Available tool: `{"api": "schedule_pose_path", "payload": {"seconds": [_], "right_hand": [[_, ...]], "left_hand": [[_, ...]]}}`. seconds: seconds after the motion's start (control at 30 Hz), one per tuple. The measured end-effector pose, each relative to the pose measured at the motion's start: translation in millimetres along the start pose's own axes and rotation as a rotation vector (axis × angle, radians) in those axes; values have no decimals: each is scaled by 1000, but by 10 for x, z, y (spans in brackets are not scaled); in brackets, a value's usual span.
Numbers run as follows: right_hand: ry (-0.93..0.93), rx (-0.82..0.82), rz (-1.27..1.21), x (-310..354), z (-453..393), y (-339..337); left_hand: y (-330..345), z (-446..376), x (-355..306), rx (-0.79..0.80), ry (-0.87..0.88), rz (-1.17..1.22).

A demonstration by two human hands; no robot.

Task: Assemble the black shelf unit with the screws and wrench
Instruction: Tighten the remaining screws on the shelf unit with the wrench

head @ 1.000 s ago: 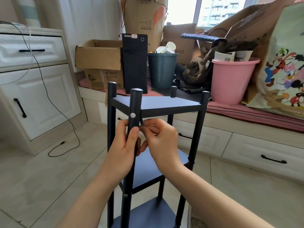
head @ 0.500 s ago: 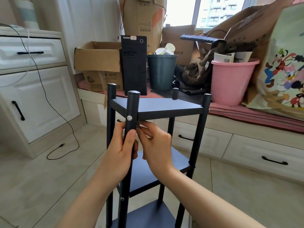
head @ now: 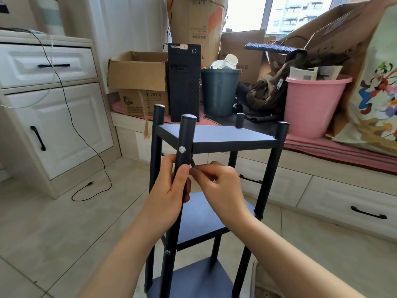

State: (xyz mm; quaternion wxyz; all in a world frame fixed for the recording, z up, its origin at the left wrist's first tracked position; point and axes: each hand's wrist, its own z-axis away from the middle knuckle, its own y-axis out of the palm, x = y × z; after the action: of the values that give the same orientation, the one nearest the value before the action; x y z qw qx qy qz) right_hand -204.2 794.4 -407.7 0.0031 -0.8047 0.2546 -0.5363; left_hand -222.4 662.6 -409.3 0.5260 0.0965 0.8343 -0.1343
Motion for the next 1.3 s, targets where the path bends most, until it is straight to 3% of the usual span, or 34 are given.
{"api": "schedule_pose_path", "payload": {"seconds": [0.2,0.4,0.67,0.9,1.07,1.3], "right_hand": [[-102,-38,45,35,43,-64],[-214,-146,244,94,27,-107],[-200,-138,342,174,7,-143],[-223,-142,307,133,-7,-146],[-121,-196,12,6,8,24],[-129,-194,-101,-105,-52,182]], "left_hand": [[-20,15,-9,4,-7,-18],[-15,13,-1,-2,-20,-20],[-1,8,-8,-2,-23,-32],[-7,8,2,-9,-17,-30],[-4,16,0,-1,-15,-20],[-46,20,-5,0,-9,-31]]}}
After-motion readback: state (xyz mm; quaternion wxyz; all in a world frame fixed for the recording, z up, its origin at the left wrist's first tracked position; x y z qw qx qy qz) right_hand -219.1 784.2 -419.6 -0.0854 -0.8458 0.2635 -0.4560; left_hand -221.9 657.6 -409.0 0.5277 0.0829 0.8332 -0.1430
